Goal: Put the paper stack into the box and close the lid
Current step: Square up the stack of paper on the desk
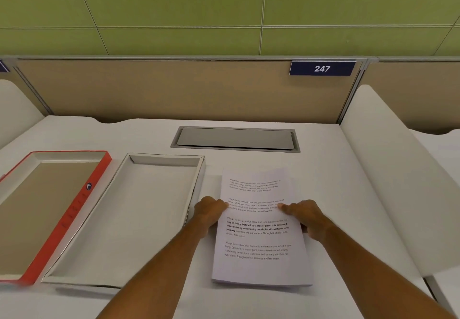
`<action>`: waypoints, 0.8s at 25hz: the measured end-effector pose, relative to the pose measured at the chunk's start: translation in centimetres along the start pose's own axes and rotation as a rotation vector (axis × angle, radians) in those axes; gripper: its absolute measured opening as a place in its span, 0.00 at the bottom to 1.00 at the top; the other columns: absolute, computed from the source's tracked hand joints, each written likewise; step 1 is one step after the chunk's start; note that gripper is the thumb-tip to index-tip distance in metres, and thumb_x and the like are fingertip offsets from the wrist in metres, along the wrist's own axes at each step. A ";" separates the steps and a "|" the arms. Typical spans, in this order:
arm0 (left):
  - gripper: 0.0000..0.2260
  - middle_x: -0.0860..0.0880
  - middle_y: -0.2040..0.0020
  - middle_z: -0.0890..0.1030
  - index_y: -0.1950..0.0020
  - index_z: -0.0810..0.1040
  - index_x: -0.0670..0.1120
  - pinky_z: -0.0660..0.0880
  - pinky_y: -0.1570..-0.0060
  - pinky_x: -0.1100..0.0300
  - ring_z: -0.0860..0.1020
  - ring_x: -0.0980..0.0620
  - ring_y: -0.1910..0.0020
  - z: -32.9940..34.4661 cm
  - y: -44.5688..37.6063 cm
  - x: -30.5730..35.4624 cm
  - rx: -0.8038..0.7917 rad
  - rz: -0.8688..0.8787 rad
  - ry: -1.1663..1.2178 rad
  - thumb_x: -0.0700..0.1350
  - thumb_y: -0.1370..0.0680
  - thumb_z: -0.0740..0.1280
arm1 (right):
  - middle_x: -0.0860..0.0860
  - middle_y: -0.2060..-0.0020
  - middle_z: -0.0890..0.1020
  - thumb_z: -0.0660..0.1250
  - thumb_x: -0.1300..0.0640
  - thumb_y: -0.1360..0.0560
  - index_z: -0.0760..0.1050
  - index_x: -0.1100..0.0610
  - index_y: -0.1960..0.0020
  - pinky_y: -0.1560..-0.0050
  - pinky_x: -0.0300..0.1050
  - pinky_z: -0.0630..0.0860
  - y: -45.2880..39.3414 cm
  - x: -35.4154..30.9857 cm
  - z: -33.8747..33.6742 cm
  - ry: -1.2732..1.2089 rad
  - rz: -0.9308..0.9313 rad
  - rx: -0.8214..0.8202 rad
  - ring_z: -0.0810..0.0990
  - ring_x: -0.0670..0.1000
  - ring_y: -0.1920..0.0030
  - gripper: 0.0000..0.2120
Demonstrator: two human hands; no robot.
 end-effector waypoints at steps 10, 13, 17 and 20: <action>0.09 0.41 0.52 0.85 0.48 0.77 0.37 0.82 0.50 0.46 0.84 0.44 0.54 0.0 -1.6 -1.6 -0.085 -0.061 0.136 0.41 0.25 0.69 | 0.64 0.54 0.86 0.68 0.64 0.26 0.77 0.68 0.46 0.55 0.55 0.82 -0.8 1.0 -1.5 -0.094 0.097 -0.071 0.85 0.62 0.57 0.10; 0.09 0.39 0.53 0.85 0.49 0.79 0.35 0.83 0.53 0.48 0.85 0.44 0.55 -0.1 -1.7 -1.8 -0.119 -0.100 0.203 0.36 0.26 0.71 | 0.64 0.55 0.85 0.71 0.66 0.26 0.77 0.69 0.48 0.57 0.54 0.82 -1.1 1.2 -1.8 -0.111 0.138 -0.080 0.85 0.62 0.56 0.10; 0.11 0.39 0.53 0.85 0.49 0.79 0.33 0.82 0.61 0.54 0.85 0.44 0.55 -0.1 -1.7 -1.5 -0.156 -0.142 0.260 0.35 0.28 0.74 | 0.63 0.56 0.85 0.70 0.67 0.26 0.77 0.68 0.50 0.57 0.56 0.82 -1.5 0.9 -1.7 -0.073 0.150 -0.073 0.84 0.61 0.57 0.06; 0.09 0.39 0.52 0.85 0.50 0.80 0.33 0.83 0.56 0.51 0.84 0.44 0.54 -0.3 -1.3 -0.7 -0.165 -0.102 0.244 0.35 0.27 0.73 | 0.60 0.59 0.84 0.69 0.67 0.25 0.76 0.66 0.54 0.65 0.49 0.80 -1.0 -0.3 -1.7 -0.001 0.080 -0.049 0.84 0.57 0.61 0.02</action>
Point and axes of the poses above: each hand's wrist, its own y-axis away from the middle knuckle, its own z-axis out of the palm, x = y × z, the point moved 7 cm from there along -y, towards the middle knuckle
